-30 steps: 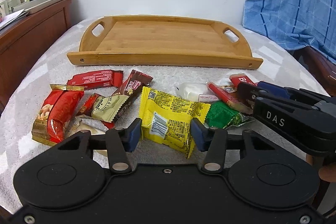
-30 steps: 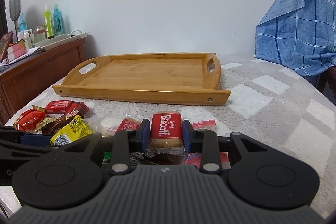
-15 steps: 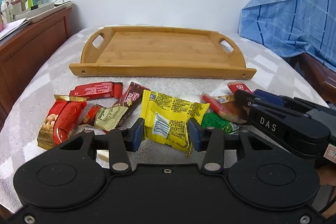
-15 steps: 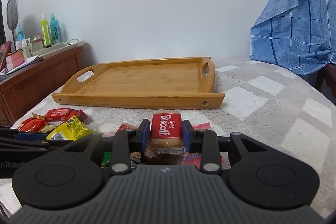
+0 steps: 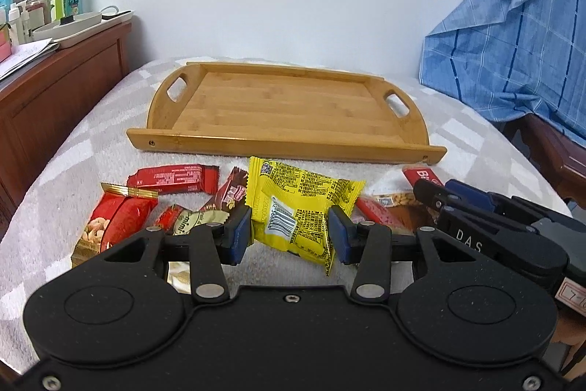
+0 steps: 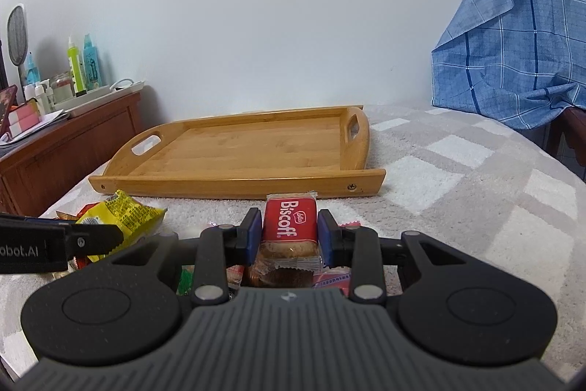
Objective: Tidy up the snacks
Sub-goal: 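Carry yellow pack with left tool while right tool carries Biscoff biscuit onto tray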
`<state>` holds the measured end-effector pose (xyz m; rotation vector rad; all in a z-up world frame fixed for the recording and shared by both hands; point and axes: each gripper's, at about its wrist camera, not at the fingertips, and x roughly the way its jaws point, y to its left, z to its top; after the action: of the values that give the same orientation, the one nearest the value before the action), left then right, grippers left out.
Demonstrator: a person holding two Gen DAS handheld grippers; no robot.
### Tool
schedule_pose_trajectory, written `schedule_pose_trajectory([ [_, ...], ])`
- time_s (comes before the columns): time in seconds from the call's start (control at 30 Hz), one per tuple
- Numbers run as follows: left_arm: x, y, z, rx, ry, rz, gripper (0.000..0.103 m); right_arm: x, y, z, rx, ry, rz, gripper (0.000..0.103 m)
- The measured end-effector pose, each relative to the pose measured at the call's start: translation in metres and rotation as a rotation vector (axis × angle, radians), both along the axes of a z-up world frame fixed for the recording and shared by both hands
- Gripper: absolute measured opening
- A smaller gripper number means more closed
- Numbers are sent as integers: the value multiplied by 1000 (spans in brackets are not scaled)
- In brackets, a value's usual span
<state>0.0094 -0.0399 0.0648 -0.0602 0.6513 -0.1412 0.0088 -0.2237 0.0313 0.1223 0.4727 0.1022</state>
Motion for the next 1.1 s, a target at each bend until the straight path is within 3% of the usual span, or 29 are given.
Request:
schedule_pose_trajectory([
  [0.27,10,-2,6,-12,-12,3,43,5,1,5,8,-10,22,38],
  [0.47,33,-3,19,-65,-20,14,43,25,-10,18,34,-20,35,38],
  [0.77,95,-18,27,-109,12,24,43,83,-29,23,67,39,21,38],
  [1.1,170,-26,15,-137,71,86,43,125,-25,11,60,54,-4,38],
])
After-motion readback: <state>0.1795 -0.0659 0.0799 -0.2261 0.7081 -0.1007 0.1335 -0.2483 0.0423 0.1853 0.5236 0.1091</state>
